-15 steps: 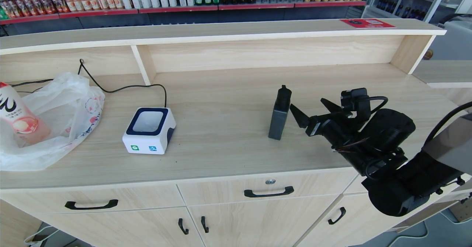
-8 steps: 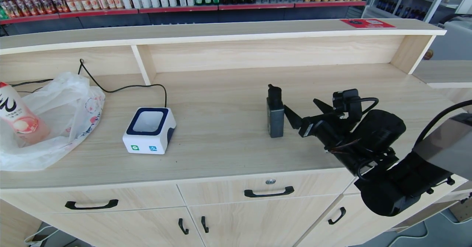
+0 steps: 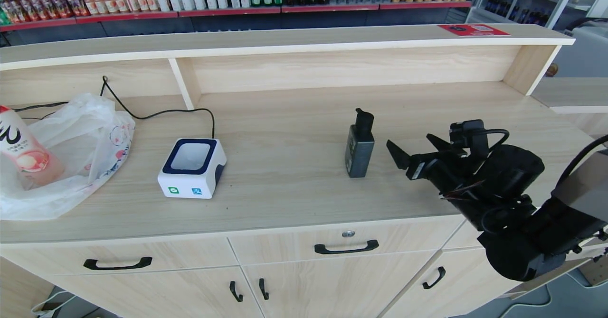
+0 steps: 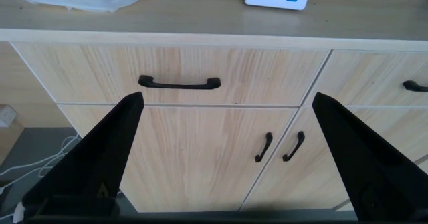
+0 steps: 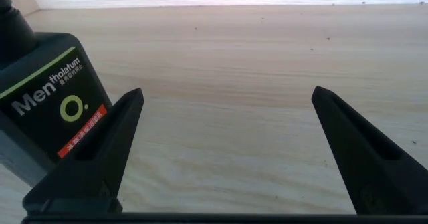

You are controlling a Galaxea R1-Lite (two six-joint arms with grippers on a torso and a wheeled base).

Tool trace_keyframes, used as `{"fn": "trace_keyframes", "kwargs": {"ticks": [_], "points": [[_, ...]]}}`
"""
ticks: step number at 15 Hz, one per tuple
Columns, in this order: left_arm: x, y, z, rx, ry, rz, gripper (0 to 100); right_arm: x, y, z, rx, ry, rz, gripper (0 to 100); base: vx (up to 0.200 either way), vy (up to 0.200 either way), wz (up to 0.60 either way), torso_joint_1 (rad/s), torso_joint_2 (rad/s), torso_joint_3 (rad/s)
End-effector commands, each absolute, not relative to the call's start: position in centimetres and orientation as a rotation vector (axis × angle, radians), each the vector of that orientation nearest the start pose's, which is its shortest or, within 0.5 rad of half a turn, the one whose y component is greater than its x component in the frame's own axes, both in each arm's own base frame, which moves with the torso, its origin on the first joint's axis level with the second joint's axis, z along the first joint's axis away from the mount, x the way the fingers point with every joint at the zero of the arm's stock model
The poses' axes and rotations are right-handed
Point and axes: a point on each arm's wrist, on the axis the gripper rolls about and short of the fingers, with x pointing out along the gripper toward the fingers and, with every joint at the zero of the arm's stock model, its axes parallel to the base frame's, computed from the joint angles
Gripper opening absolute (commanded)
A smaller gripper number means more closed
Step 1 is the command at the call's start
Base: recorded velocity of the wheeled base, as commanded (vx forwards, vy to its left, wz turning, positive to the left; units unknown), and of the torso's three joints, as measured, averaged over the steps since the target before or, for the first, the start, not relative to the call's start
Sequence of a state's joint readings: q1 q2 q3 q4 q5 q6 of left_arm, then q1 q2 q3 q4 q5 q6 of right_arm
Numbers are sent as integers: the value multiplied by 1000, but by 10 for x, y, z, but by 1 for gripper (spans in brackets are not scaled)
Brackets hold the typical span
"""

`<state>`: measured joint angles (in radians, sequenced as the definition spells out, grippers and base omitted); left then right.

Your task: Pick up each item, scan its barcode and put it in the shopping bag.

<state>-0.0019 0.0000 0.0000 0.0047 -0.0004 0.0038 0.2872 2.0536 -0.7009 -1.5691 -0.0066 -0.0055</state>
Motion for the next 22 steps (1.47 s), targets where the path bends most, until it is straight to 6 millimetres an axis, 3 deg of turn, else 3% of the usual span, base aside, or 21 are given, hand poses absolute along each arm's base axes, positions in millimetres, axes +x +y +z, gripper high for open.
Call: {"fn": "trace_keyframes", "kwargs": {"ticks": [1,3,5,7,9,13,16,22], "points": [[-23,0,75,5,5,-2,100,318,95,142,25,-216,283,100,0,0,0,0,0,0],[-23,0,75,5,5,-2,100,309,100,142,25,-202,306,100,0,0,0,0,0,0],[-23,0,75,5,5,-2,100,285,133,150,46,-217,378,100,0,0,0,0,0,0],[-23,0,75,6,6,-3,100,274,160,161,101,-245,244,100,0,0,0,0,0,0],[-23,0,75,5,6,-3,100,263,182,164,131,-247,224,100,0,0,0,0,0,0],[-23,0,75,5,5,-3,100,251,200,156,107,-218,211,100,0,0,0,0,0,0],[-23,0,75,6,6,-3,100,252,218,150,117,-208,188,100,0,0,0,0,0,0],[-23,0,75,6,6,-3,100,272,234,132,95,-194,181,100,0,0,0,0,0,0]]}}
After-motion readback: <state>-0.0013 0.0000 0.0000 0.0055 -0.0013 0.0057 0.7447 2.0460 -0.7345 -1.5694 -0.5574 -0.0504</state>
